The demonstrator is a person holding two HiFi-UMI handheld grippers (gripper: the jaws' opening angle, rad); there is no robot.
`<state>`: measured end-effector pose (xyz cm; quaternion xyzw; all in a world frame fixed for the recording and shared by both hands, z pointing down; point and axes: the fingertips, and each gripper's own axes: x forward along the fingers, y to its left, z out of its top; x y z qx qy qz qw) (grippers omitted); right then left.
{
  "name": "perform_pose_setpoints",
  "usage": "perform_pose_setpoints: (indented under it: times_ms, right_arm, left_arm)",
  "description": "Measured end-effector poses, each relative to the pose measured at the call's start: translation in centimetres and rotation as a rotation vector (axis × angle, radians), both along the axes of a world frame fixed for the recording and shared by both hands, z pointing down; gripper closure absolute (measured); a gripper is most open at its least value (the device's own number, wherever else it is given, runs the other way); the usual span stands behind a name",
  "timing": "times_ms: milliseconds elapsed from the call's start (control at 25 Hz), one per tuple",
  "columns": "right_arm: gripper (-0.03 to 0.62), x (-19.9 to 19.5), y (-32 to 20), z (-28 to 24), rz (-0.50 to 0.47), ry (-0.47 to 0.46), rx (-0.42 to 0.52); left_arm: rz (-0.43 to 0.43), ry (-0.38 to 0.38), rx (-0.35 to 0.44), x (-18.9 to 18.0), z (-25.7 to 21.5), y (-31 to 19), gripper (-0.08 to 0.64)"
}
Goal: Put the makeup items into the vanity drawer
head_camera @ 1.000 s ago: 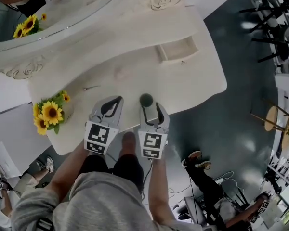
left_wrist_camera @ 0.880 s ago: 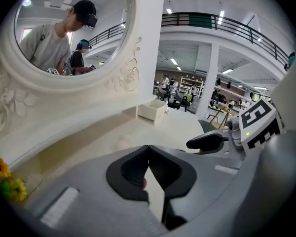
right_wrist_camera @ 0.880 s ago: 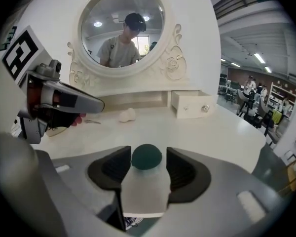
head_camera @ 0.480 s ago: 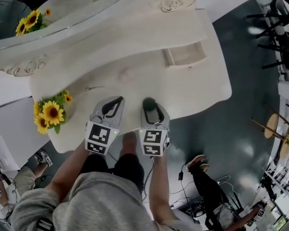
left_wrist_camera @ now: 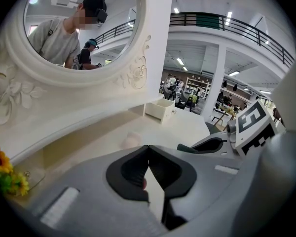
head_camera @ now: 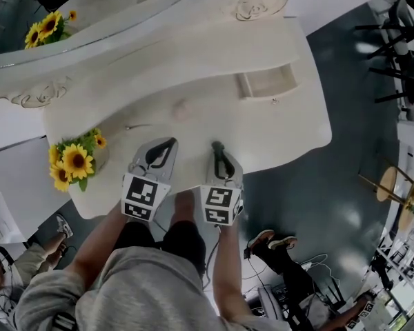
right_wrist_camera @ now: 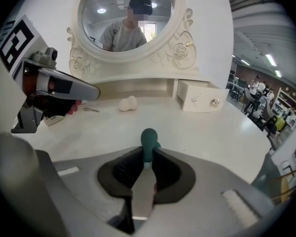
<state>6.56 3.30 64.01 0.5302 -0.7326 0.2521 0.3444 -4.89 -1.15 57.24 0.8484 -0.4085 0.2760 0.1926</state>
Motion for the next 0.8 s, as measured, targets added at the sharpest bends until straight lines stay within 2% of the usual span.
perform_pose_setpoints:
  times_ms: [480,800]
  right_arm:
    - [0.538,0.7,-1.3,-4.6,0.051,-0.046,0.119]
    - [0.538,2.9,-3.7,-10.3,0.103,-0.034,0.246]
  left_arm:
    - [0.011,0.018,0.068,0.6,-3.4,-0.9,0.549]
    - [0.034,0.061,0.160,2.7,-7.8,-3.3,0.549]
